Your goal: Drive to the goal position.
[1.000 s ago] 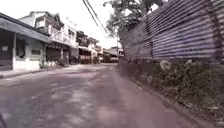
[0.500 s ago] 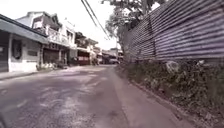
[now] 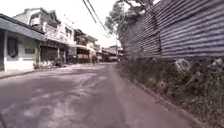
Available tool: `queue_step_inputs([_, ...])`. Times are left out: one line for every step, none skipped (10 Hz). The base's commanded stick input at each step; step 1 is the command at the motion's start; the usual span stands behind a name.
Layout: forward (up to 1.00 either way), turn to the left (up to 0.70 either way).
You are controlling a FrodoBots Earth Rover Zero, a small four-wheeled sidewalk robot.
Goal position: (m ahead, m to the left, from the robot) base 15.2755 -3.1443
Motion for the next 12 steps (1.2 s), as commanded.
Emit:
queue_step_inputs([0.7, 0.0])
queue_step_inputs([0.7, 0.0])
queue_step_inputs([0.7, 0.0])
queue_step_inputs([0.7, 0.0])
queue_step_inputs([0.7, 0.0])
queue_step_inputs([0.7, 0.0])
queue_step_inputs([0.7, 0.0])
queue_step_inputs([0.7, 0.0])
queue_step_inputs([0.7, 0.0])
queue_step_inputs([0.7, 0.0])
queue_step_inputs([0.7, 0.0])
queue_step_inputs([0.7, 0.0])
